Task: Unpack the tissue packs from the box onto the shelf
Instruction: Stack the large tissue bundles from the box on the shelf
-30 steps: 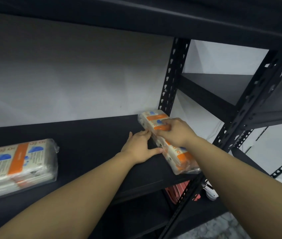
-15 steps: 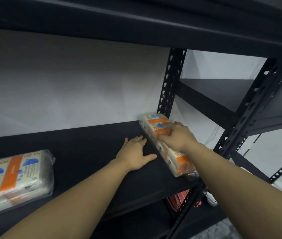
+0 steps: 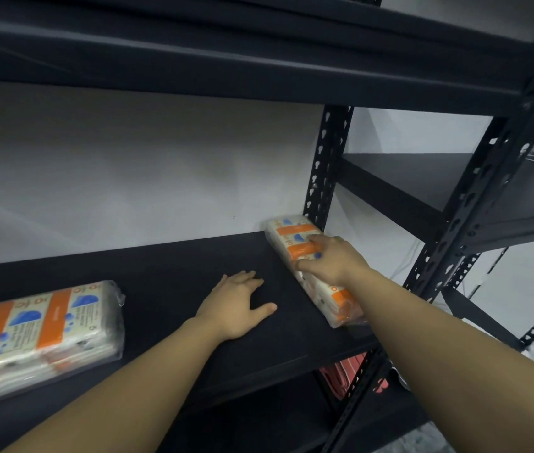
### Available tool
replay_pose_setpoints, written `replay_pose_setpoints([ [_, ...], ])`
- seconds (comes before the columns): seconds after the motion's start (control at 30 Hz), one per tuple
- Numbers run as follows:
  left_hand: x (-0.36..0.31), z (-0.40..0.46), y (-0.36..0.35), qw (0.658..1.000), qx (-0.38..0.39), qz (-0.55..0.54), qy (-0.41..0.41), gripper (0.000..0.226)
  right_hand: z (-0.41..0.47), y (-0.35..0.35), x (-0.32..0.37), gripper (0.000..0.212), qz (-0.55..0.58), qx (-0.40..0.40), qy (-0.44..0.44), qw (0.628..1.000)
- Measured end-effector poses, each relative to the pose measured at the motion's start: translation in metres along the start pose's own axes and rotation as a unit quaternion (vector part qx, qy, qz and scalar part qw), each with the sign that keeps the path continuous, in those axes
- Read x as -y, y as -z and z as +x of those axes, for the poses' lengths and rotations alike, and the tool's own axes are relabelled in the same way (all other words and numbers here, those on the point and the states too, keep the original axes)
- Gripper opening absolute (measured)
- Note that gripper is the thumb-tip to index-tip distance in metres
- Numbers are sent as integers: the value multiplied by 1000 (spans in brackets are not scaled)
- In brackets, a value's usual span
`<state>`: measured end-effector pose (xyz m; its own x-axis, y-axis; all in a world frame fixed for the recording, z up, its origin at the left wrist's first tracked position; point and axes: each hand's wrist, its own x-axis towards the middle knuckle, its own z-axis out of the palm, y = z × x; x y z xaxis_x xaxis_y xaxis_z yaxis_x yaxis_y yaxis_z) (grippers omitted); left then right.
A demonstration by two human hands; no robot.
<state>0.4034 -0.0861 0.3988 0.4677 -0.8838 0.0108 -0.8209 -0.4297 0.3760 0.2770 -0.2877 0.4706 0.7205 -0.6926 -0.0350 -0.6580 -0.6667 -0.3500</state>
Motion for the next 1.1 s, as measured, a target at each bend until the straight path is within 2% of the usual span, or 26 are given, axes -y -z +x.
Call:
replay_pose_setpoints([
  [0.23,-1,-13,7,1000,-2,-5,16,77,1,4,-3,86,22,-8,-9,1000],
  [0.4,-2,-21,14,1000,4,-7,24,79,-6,4,6,90,-43,-28,-3,999],
  [0.5,1,-32,29,1000,-8,12,20,78,-17,2,25,80,-97,-80,44,991],
  [0.6,10,-48,54,998,-35,57,15,75,-33,-10,53,69,-96,-112,109,983],
  [0.73,36,-88,93,992,-66,100,39,71,-56,-48,91,60,-23,-68,178,981],
  [0.9,93,-154,126,981,-75,142,110,79,-79,-103,117,74,-13,39,170,985],
  [1.0,127,-189,132,972,-63,154,168,96,-84,-120,119,74,-35,33,167,985],
  [1.1,141,-204,126,971,-47,144,186,95,-83,-121,118,74,-30,28,167,985],
])
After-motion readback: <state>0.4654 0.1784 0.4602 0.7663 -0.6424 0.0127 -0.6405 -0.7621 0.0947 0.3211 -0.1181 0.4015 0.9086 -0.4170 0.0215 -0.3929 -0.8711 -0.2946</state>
